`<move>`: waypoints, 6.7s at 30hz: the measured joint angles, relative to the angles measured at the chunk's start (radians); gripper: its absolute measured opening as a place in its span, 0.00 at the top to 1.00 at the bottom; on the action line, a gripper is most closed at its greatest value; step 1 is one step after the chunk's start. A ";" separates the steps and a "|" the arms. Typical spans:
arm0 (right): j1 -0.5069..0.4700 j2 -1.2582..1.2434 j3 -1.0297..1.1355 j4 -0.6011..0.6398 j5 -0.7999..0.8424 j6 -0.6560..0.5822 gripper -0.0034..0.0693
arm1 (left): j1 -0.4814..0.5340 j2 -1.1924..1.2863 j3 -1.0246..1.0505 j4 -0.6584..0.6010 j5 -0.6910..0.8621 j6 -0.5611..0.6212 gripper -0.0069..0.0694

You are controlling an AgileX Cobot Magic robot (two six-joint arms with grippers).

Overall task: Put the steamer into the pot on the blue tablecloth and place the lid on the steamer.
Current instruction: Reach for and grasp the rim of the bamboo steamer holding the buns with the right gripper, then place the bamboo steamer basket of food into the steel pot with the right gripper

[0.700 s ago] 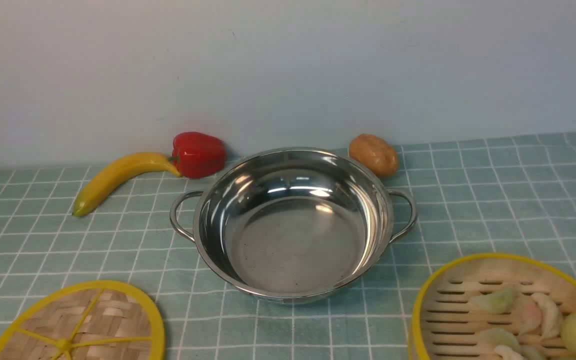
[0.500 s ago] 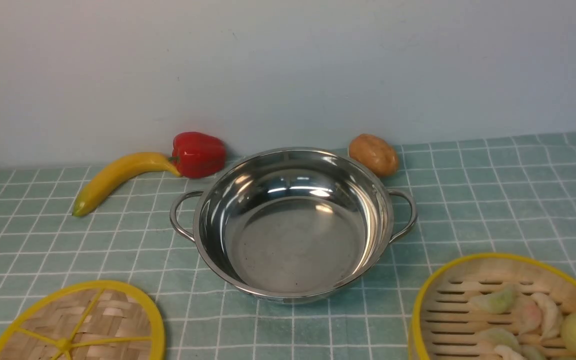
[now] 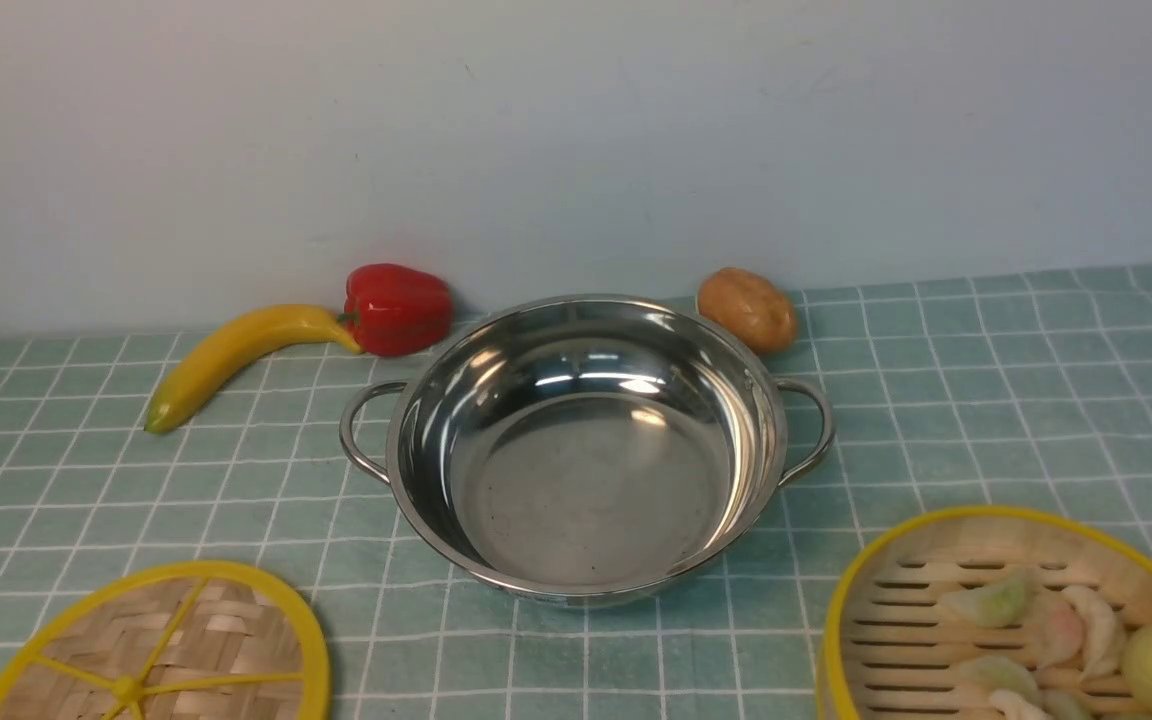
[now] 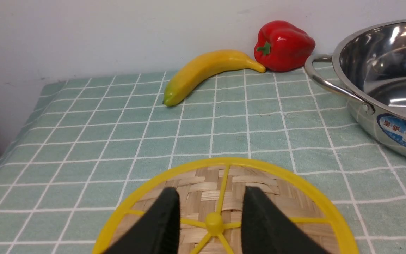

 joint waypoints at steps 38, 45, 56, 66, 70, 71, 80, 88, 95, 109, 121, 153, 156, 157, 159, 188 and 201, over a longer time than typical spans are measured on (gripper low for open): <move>0.000 -0.005 -0.518 0.434 0.130 0.042 0.62 | 0.000 0.000 0.000 0.000 0.000 0.000 0.59; 0.000 -0.005 -0.518 0.537 0.099 0.066 0.62 | 0.000 0.000 0.000 0.000 0.000 0.000 0.59; 0.000 -0.005 -0.518 0.425 0.194 -0.064 0.62 | 0.000 0.000 0.000 0.000 0.000 0.000 0.59; 0.000 0.067 -0.526 0.520 0.290 -0.184 0.62 | 0.000 0.000 0.000 0.000 0.000 0.000 0.59; 0.000 0.271 -0.603 0.512 0.427 -0.296 0.62 | 0.000 0.000 0.000 0.000 0.000 0.000 0.59; 0.000 0.294 -0.620 0.509 0.460 -0.319 0.62 | 0.000 0.000 0.000 0.000 0.000 0.000 0.59; 0.000 0.827 -0.825 0.478 0.676 -0.422 0.62 | 0.000 0.000 0.000 0.000 0.000 0.000 0.59; 0.044 1.186 -0.874 0.450 0.737 -0.452 0.62 | 0.000 0.000 0.000 0.000 0.000 0.000 0.59; 0.319 1.383 -0.880 0.305 0.641 -0.298 0.61 | 0.000 0.000 0.000 0.000 0.000 0.000 0.59; 0.549 1.526 -0.886 -0.014 0.512 0.115 0.44 | 0.000 0.000 0.000 0.000 0.000 0.000 0.59; 0.549 1.616 -0.888 0.001 0.474 0.122 0.56 | 0.000 0.000 0.000 0.000 0.000 0.000 0.59; 0.550 1.405 -0.978 -0.243 0.843 0.227 0.87 | 0.000 0.000 0.000 0.000 0.000 0.000 0.59; 0.550 1.405 -1.039 -0.243 0.874 0.211 0.87 | 0.000 0.000 0.000 0.000 0.000 0.000 0.59; 0.550 1.406 -1.085 -0.237 0.880 0.188 0.87 | 0.000 0.000 0.000 0.000 0.000 0.000 0.59; 0.550 1.410 -1.170 -0.223 0.882 0.149 0.87 | 0.000 0.000 0.000 0.000 0.000 0.000 0.59; 0.748 2.172 -2.028 -0.309 0.904 -0.437 0.87 | 0.000 0.000 0.000 0.000 0.000 0.000 0.59; 0.748 2.283 -2.033 -0.247 0.906 -0.409 0.87 | 0.000 0.000 0.000 0.001 0.000 0.000 0.59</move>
